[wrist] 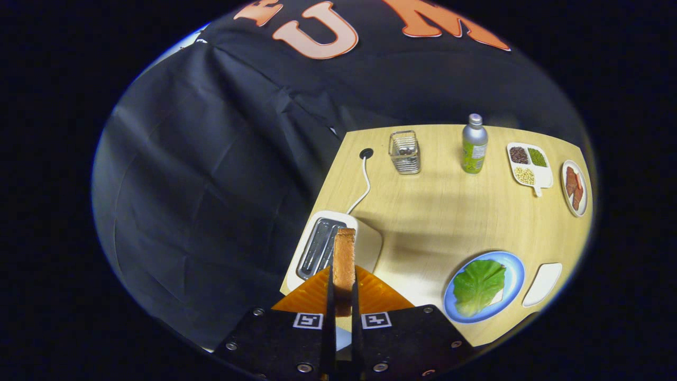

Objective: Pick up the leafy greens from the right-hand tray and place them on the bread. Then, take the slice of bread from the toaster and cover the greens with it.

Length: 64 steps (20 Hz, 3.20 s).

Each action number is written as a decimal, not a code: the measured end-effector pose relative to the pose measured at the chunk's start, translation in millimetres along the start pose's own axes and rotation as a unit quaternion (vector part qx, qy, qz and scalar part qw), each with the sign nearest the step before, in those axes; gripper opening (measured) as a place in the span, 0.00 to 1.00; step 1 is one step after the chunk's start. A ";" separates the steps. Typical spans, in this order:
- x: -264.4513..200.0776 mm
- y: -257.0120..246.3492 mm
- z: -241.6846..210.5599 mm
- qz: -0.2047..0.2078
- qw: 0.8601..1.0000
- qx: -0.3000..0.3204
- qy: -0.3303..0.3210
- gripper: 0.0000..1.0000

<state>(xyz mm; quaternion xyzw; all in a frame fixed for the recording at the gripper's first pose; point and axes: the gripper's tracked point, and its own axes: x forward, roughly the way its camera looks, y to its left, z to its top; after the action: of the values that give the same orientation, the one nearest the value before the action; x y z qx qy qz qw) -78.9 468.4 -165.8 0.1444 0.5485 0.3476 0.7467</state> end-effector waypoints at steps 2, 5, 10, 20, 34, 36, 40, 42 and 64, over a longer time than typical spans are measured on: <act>-12.7 -21.6 -6.4 0.004 1.000 0.015 -0.004 0.12; -22.2 -56.1 -12.9 0.006 0.999 0.037 -0.013 0.12; -34.3 -105.5 -35.1 0.004 0.999 0.044 -0.004 0.12; -7.9 -187.3 -86.1 -0.002 0.997 0.077 0.022 0.12; 9.7 -275.7 -117.6 -0.052 0.992 0.119 -0.005 0.35; -0.9 -282.8 -111.3 -0.065 0.991 0.114 -0.021 0.47; -36.7 -282.9 -84.0 -0.085 0.990 0.085 -0.077 0.69; -61.2 -280.3 -66.1 -0.094 0.987 0.066 -0.115 0.83; -350.4 -238.7 34.0 -0.308 0.806 -0.132 -0.488 0.98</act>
<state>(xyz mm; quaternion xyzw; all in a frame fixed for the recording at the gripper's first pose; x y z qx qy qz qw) -16.5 65.6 -44.3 0.0188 0.0763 0.0516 0.9956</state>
